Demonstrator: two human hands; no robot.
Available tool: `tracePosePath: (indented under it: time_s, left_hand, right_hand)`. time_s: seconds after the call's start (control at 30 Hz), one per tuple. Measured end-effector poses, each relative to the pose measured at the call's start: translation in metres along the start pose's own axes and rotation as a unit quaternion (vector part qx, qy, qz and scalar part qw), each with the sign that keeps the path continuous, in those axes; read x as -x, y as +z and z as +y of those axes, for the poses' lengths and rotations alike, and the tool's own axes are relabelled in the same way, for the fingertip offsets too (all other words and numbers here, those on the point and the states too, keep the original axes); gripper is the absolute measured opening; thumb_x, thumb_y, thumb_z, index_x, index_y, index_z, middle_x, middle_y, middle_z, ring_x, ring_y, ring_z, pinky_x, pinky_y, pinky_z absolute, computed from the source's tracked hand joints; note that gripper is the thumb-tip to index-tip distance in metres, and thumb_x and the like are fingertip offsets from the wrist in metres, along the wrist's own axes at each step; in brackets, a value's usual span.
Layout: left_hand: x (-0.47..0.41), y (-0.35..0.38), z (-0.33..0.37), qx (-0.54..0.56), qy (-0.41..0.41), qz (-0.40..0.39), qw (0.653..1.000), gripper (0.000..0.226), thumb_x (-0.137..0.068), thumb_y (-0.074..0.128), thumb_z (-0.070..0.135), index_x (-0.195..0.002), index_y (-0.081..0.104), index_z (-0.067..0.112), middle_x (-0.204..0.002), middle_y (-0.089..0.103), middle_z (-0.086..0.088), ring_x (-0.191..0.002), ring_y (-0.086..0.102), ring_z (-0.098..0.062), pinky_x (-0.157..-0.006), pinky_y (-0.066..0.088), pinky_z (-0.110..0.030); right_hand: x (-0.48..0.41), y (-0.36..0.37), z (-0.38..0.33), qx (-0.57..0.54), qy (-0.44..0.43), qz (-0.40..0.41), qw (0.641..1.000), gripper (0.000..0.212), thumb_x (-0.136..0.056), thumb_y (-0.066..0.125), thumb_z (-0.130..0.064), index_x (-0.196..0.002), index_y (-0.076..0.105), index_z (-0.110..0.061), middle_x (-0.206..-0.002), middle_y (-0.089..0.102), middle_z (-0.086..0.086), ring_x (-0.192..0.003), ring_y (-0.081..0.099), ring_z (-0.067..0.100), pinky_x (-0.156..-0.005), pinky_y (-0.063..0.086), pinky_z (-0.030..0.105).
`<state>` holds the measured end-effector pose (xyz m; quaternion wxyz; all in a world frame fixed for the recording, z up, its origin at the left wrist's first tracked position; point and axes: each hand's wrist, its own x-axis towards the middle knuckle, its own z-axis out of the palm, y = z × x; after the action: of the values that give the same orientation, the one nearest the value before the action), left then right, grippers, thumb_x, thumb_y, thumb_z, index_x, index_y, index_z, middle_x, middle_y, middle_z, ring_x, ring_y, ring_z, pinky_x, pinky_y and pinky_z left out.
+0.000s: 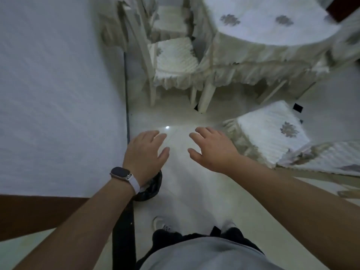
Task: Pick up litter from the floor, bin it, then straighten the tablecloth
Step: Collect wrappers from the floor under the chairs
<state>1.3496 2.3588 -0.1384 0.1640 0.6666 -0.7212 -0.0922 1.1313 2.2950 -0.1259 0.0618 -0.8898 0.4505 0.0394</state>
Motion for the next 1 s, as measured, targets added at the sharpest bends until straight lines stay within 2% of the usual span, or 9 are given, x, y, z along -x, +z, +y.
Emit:
tracePosePath:
  time_s: [0.13, 0.4, 0.53, 0.73, 0.83, 1.0]
  left_hand:
    - [-0.027, -0.001, 0.068, -0.002, 0.064, 0.002, 0.998, 0.041, -0.088, 0.055, 0.037, -0.121, 0.064, 0.014, -0.12, 0.063, -0.009, -0.109, 0.058, -0.029, -0.088, 0.049, -0.046]
    - [-0.057, 0.026, 0.248, -0.018, 0.198, 0.004, 0.98, 0.041, -0.085, 0.055, 0.037, -0.113, 0.068, 0.012, -0.114, 0.066, -0.009, -0.102, 0.061, -0.029, -0.08, 0.052, -0.041]
    - [-0.065, 0.047, 0.349, -0.034, 0.265, 0.008, 0.964, 0.039, -0.085, 0.055, 0.038, -0.113, 0.068, 0.014, -0.115, 0.066, -0.005, -0.104, 0.06, -0.027, -0.083, 0.049, -0.039]
    - [-0.069, 0.084, 0.482, -0.026, 0.326, 0.007, 0.945, 0.04, -0.086, 0.053, 0.04, -0.116, 0.067, 0.017, -0.12, 0.065, -0.005, -0.108, 0.059, -0.027, -0.085, 0.051, -0.04]
    - [-0.067, 0.099, 0.537, -0.023, 0.357, -0.004, 0.934, 0.038, -0.085, 0.06, 0.037, -0.115, 0.068, 0.015, -0.119, 0.065, -0.006, -0.108, 0.06, -0.029, -0.085, 0.051, -0.041]
    - [-0.069, 0.121, 0.609, -0.02, 0.415, -0.034, 0.909, 0.04, -0.089, 0.051, 0.04, -0.116, 0.068, 0.015, -0.117, 0.066, -0.003, -0.109, 0.06, -0.027, -0.087, 0.051, -0.042]
  right_hand:
    - [0.049, -0.023, 0.051, 0.004, 0.056, 0.022, 0.998, 0.054, -0.092, 0.038, -0.055, -0.133, 0.048, -0.022, -0.137, 0.049, 0.005, -0.123, 0.045, 0.027, -0.098, 0.04, 0.041]
    - [0.191, -0.06, 0.177, 0.003, 0.144, 0.079, 0.986, 0.056, -0.088, 0.038, -0.054, -0.128, 0.054, -0.019, -0.127, 0.056, 0.005, -0.113, 0.052, 0.028, -0.091, 0.043, 0.038]
    - [0.27, -0.067, 0.24, -0.002, 0.19, 0.116, 0.975, 0.052, -0.089, 0.046, -0.051, -0.128, 0.056, -0.019, -0.129, 0.056, 0.007, -0.115, 0.051, 0.03, -0.091, 0.042, 0.039]
    - [0.383, -0.066, 0.321, -0.013, 0.262, 0.124, 0.957, 0.052, -0.092, 0.045, -0.051, -0.133, 0.052, -0.02, -0.137, 0.052, 0.006, -0.124, 0.046, 0.028, -0.1, 0.038, 0.041]
    - [0.431, -0.064, 0.348, -0.023, 0.298, 0.132, 0.945, 0.052, -0.091, 0.045, -0.051, -0.132, 0.052, -0.019, -0.135, 0.053, 0.005, -0.122, 0.046, 0.027, -0.098, 0.038, 0.04]
    - [0.489, -0.062, 0.387, -0.043, 0.36, 0.153, 0.919, 0.052, -0.092, 0.042, -0.052, -0.13, 0.055, -0.019, -0.132, 0.055, 0.004, -0.119, 0.05, 0.026, -0.095, 0.041, 0.04]
